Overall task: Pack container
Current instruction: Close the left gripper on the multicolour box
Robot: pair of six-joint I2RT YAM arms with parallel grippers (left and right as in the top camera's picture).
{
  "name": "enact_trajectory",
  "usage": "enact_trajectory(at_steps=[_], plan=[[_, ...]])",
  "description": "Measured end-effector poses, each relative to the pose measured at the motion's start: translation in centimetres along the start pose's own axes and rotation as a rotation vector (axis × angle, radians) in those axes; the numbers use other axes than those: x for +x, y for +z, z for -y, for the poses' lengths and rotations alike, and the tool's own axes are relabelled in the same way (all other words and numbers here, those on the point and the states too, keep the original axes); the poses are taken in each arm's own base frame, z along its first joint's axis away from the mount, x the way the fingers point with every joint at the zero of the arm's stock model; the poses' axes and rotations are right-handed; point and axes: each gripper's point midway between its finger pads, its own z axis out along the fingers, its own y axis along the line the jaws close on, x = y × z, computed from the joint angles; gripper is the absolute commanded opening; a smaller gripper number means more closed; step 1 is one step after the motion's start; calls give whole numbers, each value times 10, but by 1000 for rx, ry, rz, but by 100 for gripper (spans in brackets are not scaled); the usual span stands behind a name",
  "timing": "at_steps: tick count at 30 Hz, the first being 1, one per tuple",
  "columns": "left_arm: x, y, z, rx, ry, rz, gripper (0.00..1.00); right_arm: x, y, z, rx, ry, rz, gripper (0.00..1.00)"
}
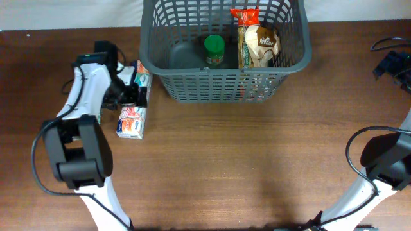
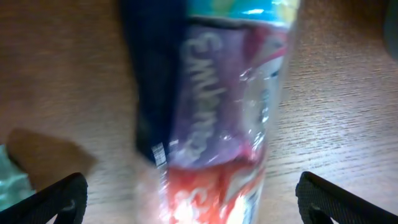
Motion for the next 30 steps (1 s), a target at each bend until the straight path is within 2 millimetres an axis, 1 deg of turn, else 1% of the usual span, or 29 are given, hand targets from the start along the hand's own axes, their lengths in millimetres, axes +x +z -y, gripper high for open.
enact_trajectory(at_steps=[3, 6, 15, 20, 24, 25, 26, 27, 28, 30], plan=[[0, 9, 9, -20, 29, -20, 99, 0, 0, 0, 0, 0, 0, 99], [-2, 16, 13, -36, 29, -26, 99, 0, 0, 0, 0, 0, 0, 99], [5, 40, 5, -73, -15, -86, 99, 0, 0, 0, 0, 0, 0, 99], [7, 49, 3, -80, -26, -107, 99, 0, 0, 0, 0, 0, 0, 99], [7, 51, 2, -87, -34, -111, 99, 0, 0, 0, 0, 0, 0, 99], [7, 51, 2, -88, -36, -110, 91, 0, 0, 0, 0, 0, 0, 99], [6, 51, 2, -91, -42, -110, 76, 0, 0, 0, 0, 0, 0, 99], [6, 51, 1, -92, -45, -109, 60, 0, 0, 0, 0, -1, -1, 99], [5, 51, 1, -93, -46, -108, 36, 0, 0, 0, 0, -1, -1, 99], [5, 51, 0, -96, -53, -108, 13, 0, 0, 0, 0, -1, 0, 99]])
